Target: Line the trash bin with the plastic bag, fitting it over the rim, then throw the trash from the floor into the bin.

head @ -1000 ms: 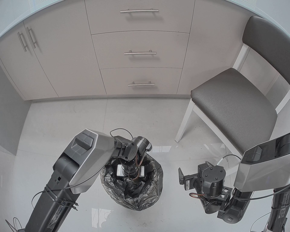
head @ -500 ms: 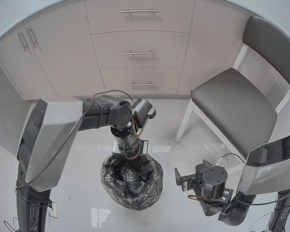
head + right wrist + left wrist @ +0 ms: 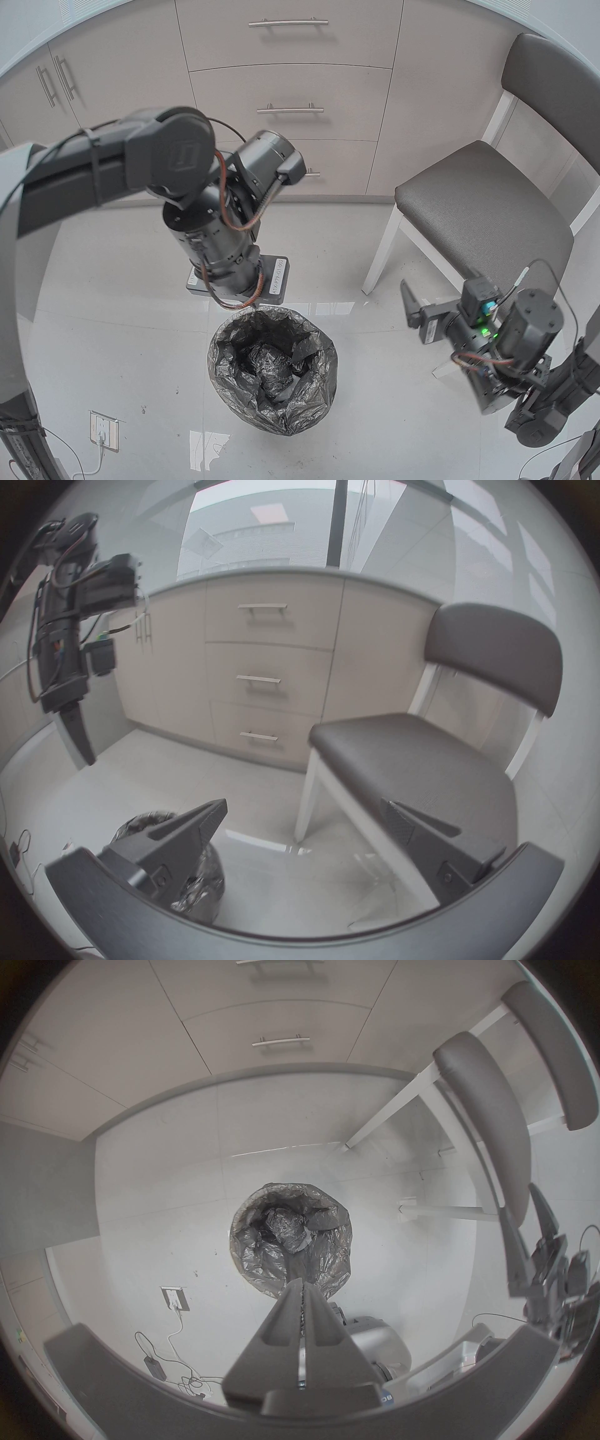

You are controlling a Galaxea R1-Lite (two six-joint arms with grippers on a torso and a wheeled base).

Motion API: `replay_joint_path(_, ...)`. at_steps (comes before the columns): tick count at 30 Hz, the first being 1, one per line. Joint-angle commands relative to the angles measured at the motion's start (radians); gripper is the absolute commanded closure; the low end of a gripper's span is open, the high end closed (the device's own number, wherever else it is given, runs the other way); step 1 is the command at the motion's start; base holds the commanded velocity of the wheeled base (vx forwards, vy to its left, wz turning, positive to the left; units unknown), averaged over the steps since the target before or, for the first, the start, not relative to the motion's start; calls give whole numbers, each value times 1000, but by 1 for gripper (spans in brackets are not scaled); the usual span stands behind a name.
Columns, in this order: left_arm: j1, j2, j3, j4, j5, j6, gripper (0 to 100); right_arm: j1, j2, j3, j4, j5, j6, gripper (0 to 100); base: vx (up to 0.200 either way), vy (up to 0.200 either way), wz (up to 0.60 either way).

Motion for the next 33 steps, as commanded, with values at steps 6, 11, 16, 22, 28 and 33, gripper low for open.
replay_joint_path(6, -3, -312, 0, 301, 4, 95, 100, -218, -518, -19, 38, 6, -200, 0, 0, 0, 0)
replay_joint_path(11, 3, -424, 0, 493, 7, 150, 100, -293, -730, -12, 218, 8, -198, 0, 0, 0, 0)
replay_joint_path(16, 17, -668, 0, 480, 99, 219, 100, -396, -983, -36, 538, 9, -204, 0, 0, 0, 0)
replay_joint_path(22, 98, -895, 0, 482, 147, 238, 100, -465, -1253, -122, 916, 14, -204, 0, 0, 0, 0)
replay_joint_path(28, 314, -1117, 0, 430, 139, 212, 100, -599, -1515, -217, 1278, 94, -238, 0, 0, 0, 0)
replay_joint_path(33, 377, -1352, 193, 249, 136, 216, 100, -691, -1664, -337, 1531, 212, -240, 0, 0, 0, 0)
